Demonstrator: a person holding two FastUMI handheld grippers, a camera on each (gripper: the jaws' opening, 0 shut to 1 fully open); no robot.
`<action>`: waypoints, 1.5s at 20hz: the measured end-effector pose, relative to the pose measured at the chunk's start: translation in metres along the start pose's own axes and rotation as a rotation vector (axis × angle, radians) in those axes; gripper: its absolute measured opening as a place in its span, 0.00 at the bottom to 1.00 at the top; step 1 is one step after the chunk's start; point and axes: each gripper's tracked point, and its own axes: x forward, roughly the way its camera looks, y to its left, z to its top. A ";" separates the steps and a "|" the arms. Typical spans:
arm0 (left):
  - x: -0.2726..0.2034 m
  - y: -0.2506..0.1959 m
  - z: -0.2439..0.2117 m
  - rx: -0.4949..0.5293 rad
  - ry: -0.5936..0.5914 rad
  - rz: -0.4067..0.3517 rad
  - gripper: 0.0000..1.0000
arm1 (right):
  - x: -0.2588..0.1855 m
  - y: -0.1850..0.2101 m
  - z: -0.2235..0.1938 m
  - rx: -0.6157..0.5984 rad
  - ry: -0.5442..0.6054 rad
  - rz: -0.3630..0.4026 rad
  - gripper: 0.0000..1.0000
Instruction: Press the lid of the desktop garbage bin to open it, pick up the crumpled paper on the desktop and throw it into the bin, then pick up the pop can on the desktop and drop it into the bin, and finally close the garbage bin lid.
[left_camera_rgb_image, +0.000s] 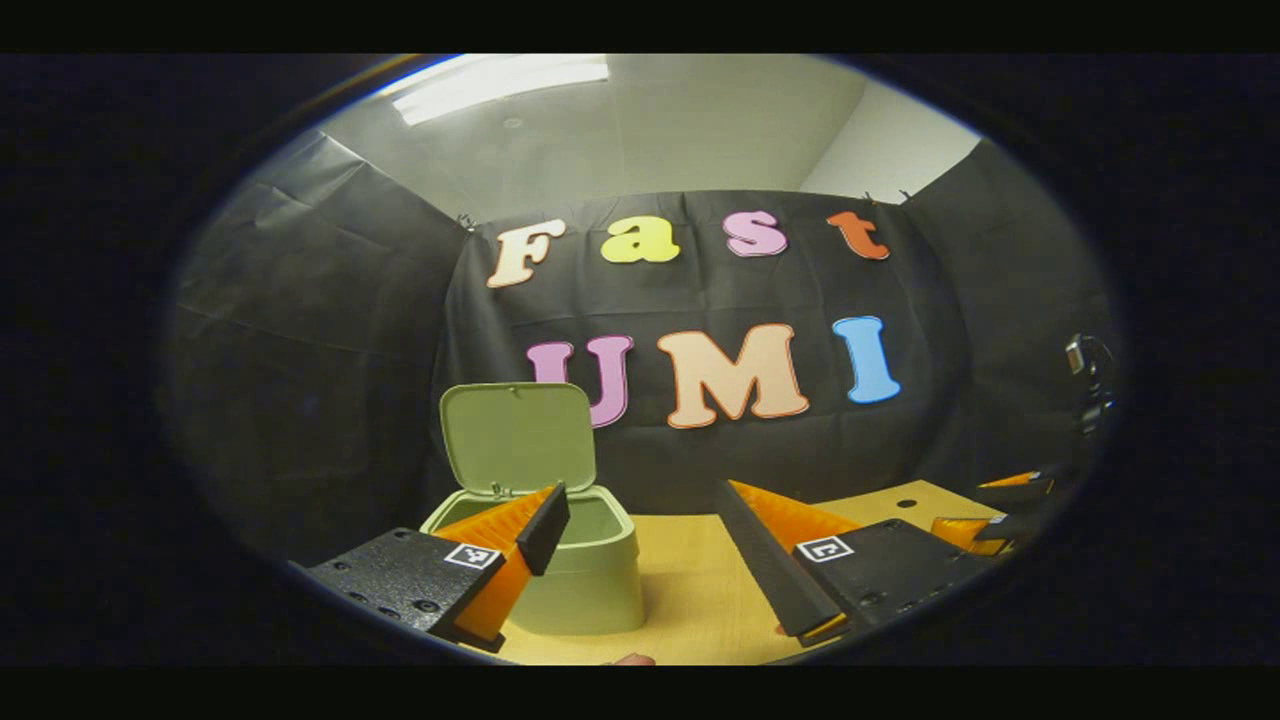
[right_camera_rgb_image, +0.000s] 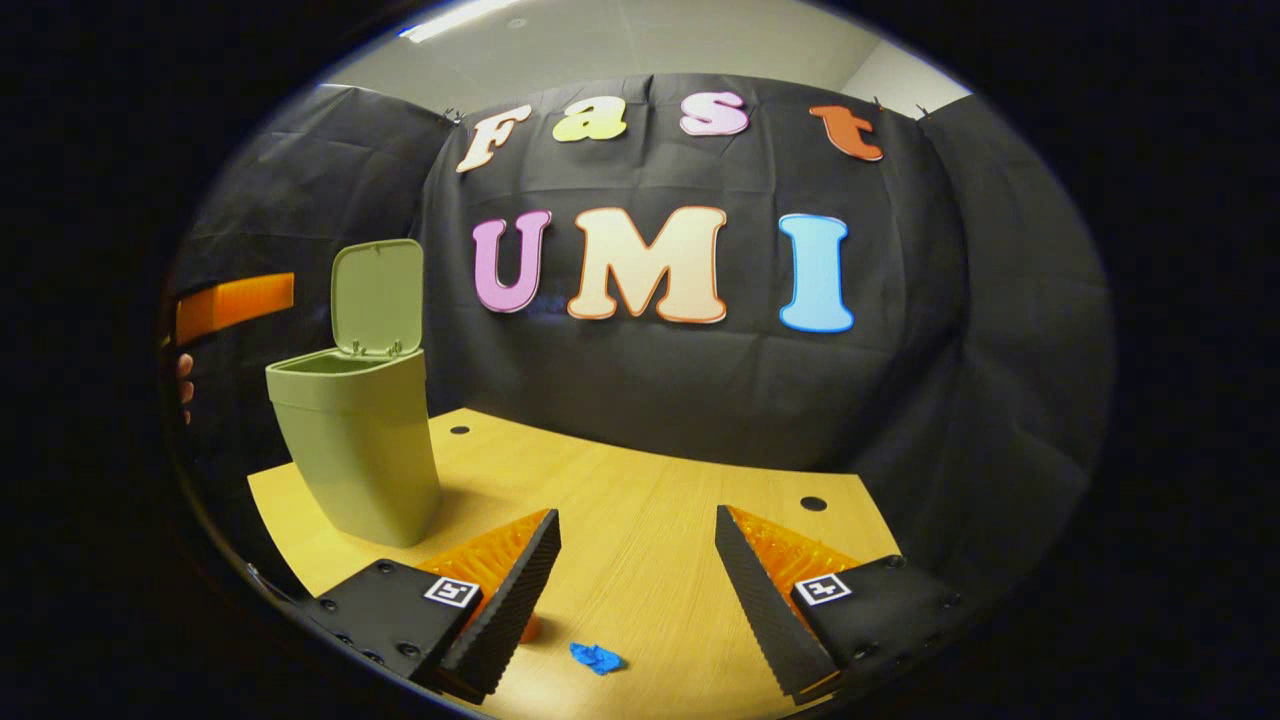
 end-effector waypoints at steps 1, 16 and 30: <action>-0.003 0.000 0.000 0.002 0.001 0.004 0.98 | 0.004 0.001 -0.008 -0.003 0.017 0.006 0.98; -0.034 0.043 0.010 0.091 0.021 0.147 0.92 | 0.056 0.020 -0.195 -0.044 0.478 0.088 1.00; -0.040 0.065 0.006 0.083 0.027 0.181 0.92 | 0.063 0.027 -0.186 0.018 0.487 0.109 0.12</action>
